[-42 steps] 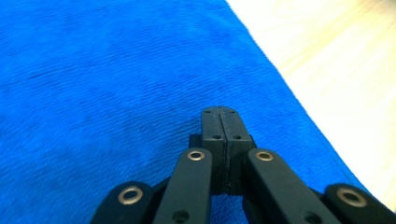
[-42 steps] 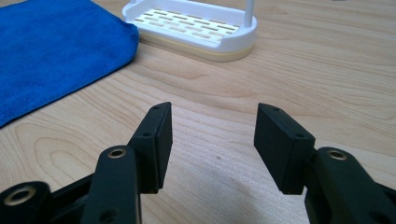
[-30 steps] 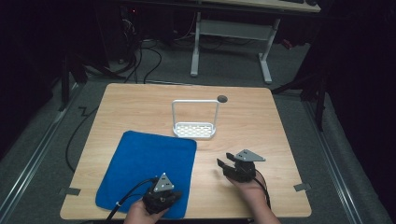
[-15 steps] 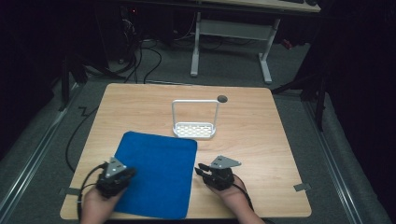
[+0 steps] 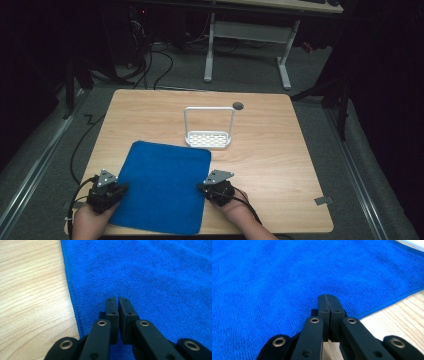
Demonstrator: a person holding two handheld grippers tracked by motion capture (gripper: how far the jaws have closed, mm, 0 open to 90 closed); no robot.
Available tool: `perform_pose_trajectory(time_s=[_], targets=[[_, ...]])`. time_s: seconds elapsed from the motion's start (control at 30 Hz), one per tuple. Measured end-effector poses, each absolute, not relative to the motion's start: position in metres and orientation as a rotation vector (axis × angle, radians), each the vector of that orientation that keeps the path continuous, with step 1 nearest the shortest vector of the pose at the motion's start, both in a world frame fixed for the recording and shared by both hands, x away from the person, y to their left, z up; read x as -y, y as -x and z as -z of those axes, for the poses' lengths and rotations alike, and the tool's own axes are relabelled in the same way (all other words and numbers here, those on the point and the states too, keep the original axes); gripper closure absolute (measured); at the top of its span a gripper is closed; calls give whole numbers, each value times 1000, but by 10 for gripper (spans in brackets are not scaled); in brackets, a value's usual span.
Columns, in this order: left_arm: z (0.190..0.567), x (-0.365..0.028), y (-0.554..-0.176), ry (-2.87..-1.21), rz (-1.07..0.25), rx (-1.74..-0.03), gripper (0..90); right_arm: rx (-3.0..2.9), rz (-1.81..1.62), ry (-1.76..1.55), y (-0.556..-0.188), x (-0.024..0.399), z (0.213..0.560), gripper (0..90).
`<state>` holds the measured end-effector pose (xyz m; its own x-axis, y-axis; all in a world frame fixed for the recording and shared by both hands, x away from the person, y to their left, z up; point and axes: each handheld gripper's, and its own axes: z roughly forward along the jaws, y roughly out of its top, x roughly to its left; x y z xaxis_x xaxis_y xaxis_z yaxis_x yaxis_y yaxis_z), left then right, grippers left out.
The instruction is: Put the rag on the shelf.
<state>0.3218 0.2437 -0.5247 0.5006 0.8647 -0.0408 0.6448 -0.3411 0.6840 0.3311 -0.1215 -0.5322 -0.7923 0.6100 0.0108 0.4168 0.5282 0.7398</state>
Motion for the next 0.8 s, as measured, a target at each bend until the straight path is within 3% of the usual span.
perform_pose_trajectory(time_s=[0.23,0.8], targets=[[524,-241,-321,-2106,-411,-1217,871,-2516,-1067,-845,-328,126,530,900],[524,-163,-308,-2203,-196,-925,871,-2411,-986,-1036,-311,199,527,900]])
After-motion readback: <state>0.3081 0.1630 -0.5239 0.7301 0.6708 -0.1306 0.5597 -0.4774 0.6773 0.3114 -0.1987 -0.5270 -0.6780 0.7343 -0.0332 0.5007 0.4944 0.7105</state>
